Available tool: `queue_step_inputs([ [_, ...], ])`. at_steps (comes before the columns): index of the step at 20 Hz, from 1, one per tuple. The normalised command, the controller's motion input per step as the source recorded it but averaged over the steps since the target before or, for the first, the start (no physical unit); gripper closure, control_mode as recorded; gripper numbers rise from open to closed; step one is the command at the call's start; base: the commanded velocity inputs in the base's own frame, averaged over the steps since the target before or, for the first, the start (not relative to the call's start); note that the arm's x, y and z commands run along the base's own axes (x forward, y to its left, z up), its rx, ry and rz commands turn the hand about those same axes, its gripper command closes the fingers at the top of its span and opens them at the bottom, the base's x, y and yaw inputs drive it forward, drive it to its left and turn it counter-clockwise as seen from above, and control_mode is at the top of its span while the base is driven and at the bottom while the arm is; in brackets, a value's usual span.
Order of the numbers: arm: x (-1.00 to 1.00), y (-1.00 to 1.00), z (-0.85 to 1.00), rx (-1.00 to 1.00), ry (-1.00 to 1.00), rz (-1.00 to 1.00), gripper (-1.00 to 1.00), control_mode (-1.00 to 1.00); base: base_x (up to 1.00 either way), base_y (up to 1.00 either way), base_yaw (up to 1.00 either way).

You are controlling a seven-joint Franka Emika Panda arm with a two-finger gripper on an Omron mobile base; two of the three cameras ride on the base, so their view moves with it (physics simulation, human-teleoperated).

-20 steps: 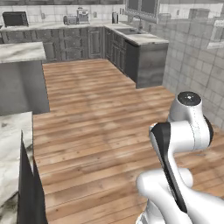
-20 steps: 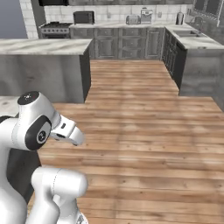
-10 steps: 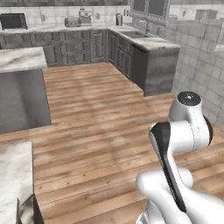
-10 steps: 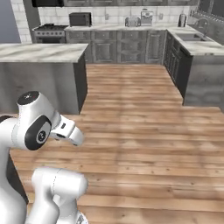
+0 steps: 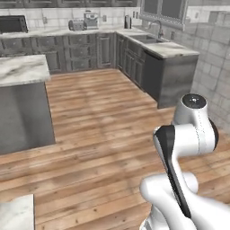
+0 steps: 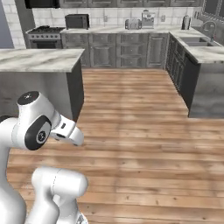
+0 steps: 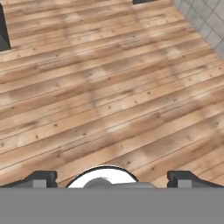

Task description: Take the chicken drumsticks from the pan and place one on each plate on the dining counter.

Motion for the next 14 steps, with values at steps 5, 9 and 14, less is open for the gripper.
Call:
queue_step_inputs([
  [5,0.0,0.0,0.0,0.0,0.0,0.0,-1.0,1.0,1.0,-0.01,0.0],
  [9,0.0,0.0,0.0,0.0,0.0,0.0,-1.0,1.0,1.0,-0.07,0.0],
  [14,0.0,0.0,0.0,0.0,0.0,0.0,-1.0,1.0,1.0,-0.15,0.0],
])
